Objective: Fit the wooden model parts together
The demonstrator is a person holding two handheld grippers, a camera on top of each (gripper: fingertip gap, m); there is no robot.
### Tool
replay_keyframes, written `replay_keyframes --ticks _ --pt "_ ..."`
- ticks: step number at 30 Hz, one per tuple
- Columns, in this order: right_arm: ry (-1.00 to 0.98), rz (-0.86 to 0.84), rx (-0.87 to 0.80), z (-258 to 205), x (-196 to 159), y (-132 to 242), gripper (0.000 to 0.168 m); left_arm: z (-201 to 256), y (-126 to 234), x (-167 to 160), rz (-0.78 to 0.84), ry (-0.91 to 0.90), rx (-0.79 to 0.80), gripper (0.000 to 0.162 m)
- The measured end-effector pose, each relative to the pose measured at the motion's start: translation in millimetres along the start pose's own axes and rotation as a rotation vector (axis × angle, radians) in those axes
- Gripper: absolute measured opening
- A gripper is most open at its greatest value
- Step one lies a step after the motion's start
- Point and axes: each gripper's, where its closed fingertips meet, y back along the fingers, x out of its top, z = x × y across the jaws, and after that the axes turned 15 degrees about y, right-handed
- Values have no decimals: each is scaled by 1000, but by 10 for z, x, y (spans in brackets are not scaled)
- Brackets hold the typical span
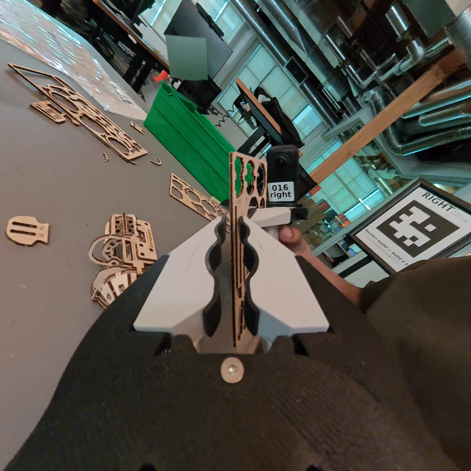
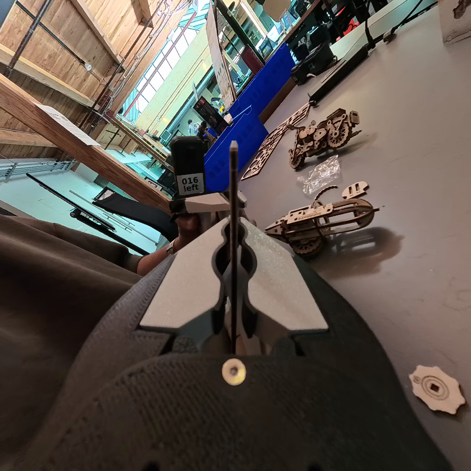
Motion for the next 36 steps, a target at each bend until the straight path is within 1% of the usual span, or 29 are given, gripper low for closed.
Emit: replay_keyframes --ticks 3,13,15,19,21,24,31,36 --pt "0 -9 -5 8 -13 -2 0 0 -2 -10 -4 -27 12 4" --pt "43 -74 -48 49 -88 -8 1 -84 -9 -57 -38 -64 70 6" --pt "43 -74 -44 41 -86 -8 1 -71 -3 -60 -44 -44 56 6" --pt "-21 -53 -6 20 -83 -15 0 -51 10 -69 -68 0 17 5" --pt "-44 -43 9 5 -76 -16 0 -39 3 -103 -90 -4 10 8" --pt "-46 -49 4 17 -86 -12 0 -46 -5 -103 -87 -24 24 6" --pt "-57 -42 18 -3 -77 -14 0 -21 18 -64 -71 23 -12 5" --pt "-47 -55 7 8 -92 -15 0 -37 14 -68 -72 21 -1 4"
